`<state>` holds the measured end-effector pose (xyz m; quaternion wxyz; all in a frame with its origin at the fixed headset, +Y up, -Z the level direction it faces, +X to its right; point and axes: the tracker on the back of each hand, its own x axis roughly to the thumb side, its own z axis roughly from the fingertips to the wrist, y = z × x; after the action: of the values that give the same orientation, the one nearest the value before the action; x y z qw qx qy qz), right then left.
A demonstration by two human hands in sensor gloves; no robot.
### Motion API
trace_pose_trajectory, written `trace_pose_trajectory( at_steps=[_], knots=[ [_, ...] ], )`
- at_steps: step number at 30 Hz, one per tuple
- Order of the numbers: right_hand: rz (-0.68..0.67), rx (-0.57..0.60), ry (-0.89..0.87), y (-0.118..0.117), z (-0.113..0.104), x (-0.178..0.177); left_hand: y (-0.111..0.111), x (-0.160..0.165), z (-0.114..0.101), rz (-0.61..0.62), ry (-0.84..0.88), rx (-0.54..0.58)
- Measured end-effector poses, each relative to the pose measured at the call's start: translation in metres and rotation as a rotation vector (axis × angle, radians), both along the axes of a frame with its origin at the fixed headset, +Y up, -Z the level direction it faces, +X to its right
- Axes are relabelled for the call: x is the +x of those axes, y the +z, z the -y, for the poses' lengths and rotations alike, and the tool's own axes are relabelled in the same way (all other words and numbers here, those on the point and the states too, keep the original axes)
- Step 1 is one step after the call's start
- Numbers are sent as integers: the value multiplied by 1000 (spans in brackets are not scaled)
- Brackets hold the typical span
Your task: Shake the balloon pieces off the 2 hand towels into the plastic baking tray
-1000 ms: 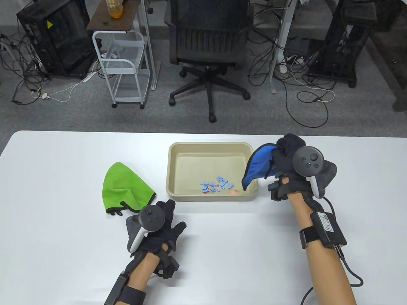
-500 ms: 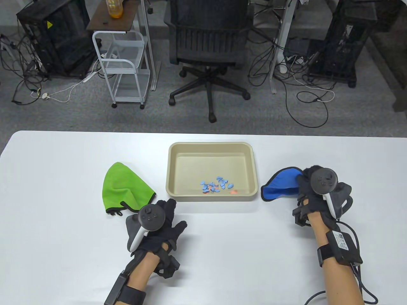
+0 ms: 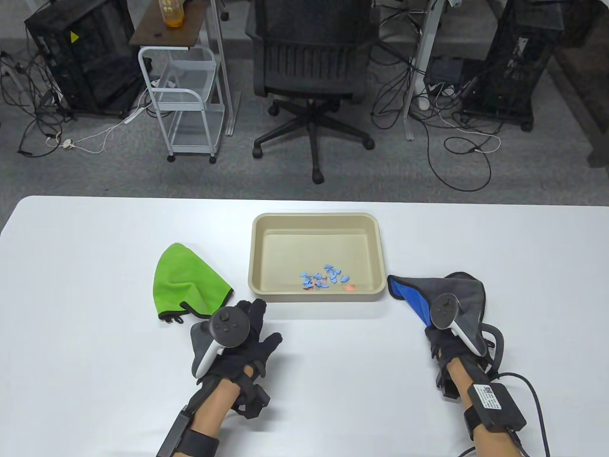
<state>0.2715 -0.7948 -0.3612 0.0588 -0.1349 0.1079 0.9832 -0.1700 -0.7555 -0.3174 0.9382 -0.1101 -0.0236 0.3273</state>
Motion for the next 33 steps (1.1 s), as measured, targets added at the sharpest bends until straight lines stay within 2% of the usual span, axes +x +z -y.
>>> trace_pose_trajectory(
  at_steps=[5, 10, 15, 18, 21, 25, 29, 33],
  knots=[
    [-43, -124, -154, 6, -13, 5, 0, 1, 0, 9, 1, 6],
    [-93, -94, -248, 19, -50, 17, 1, 4, -2, 22, 4, 17],
    [-144, 111, -420, 34, -101, 14, 3, 9, -5, 46, 3, 33],
    [-221, 334, -478, 46, -126, -12, 5, 12, -6, 62, 5, 43],
    [-321, 487, -475, 60, -135, -51, 7, 16, -8, 91, 14, 56],
    [-426, 529, -452, 70, -125, -100, 10, 24, -8, 149, 14, 72],
    [-490, 429, -442, 69, -90, -135, 13, 33, -5, 211, -7, 65],
    [-501, 253, -400, 64, -48, -144, 15, 39, 1, 240, -19, 48]
  ],
)
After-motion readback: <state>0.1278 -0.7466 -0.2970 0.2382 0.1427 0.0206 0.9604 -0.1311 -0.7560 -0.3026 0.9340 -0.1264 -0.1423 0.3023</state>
